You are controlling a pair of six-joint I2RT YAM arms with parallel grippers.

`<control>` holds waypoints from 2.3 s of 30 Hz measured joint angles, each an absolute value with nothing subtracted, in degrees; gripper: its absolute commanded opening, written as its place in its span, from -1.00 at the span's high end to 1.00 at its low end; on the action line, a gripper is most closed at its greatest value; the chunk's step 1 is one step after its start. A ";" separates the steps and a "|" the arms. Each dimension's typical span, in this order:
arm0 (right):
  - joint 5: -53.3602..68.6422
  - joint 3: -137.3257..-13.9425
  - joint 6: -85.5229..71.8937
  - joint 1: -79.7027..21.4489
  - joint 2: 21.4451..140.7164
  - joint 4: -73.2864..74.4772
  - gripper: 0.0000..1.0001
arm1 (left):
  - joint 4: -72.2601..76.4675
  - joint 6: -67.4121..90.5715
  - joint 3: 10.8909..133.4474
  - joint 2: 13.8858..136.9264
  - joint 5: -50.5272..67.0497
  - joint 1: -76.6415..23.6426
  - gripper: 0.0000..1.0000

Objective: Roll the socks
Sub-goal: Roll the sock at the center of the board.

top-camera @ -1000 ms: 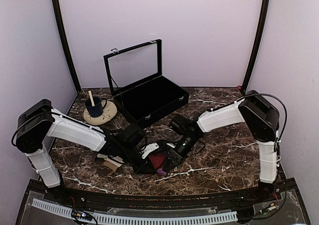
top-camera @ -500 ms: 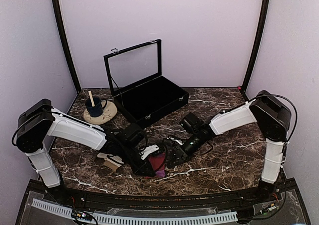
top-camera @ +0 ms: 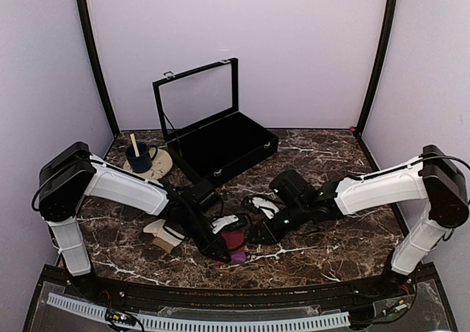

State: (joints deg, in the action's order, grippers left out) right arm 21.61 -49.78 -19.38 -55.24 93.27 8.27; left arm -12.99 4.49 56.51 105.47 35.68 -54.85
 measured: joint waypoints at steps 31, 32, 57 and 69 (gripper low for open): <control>-16.12 -52.86 -2.02 -82.13 95.00 7.62 0.23 | -22.94 3.44 62.78 115.20 54.92 -47.40 1.00; -16.29 -53.08 -1.48 -82.39 95.37 7.75 0.23 | -23.11 3.36 62.89 115.39 55.18 -47.40 1.00; -17.19 -56.77 9.63 -84.01 102.17 10.04 0.25 | -28.27 1.23 65.47 117.56 57.65 -46.98 1.00; -17.19 -56.64 12.82 -82.56 103.42 9.13 0.25 | -28.42 1.21 65.47 118.28 59.00 -46.76 1.00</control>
State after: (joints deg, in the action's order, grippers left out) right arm -17.19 -56.64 12.82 -82.56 103.42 9.13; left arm -28.42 1.21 65.47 118.28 59.00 -46.76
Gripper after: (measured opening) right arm 0.373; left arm 0.038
